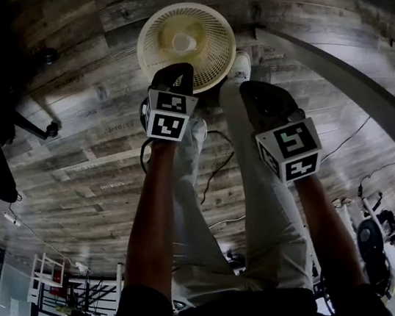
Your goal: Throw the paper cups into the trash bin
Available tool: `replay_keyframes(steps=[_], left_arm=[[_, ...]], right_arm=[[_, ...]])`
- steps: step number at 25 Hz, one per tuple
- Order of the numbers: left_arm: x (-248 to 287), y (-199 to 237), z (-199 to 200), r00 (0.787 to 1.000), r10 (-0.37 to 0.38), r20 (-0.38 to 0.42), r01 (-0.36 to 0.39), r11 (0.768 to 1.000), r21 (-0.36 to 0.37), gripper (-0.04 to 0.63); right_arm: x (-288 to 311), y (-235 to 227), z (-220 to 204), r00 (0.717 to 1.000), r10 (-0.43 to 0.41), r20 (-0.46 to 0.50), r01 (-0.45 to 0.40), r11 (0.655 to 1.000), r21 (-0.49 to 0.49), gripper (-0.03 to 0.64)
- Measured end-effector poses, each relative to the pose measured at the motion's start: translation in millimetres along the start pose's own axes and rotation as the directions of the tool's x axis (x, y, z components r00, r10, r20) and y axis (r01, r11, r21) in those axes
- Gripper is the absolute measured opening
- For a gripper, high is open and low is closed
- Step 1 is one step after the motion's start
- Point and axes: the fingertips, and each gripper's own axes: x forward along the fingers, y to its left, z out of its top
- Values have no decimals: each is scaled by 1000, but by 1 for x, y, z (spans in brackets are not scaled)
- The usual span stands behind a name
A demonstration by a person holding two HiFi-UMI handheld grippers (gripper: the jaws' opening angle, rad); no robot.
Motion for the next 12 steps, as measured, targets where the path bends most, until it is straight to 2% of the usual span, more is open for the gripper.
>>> replay_keyframes(steps=[3,12], left_arm=[[-23,-5,7,1000,2,3,-2,1000,18,9],[-111,-19,41,998,33,56,-34,999,12,9]], right_arm=[[-10,4,17,1000,-3,27,3,1000,-13,5],[-58,31,55,998,-1,56,4,998,-61,5]])
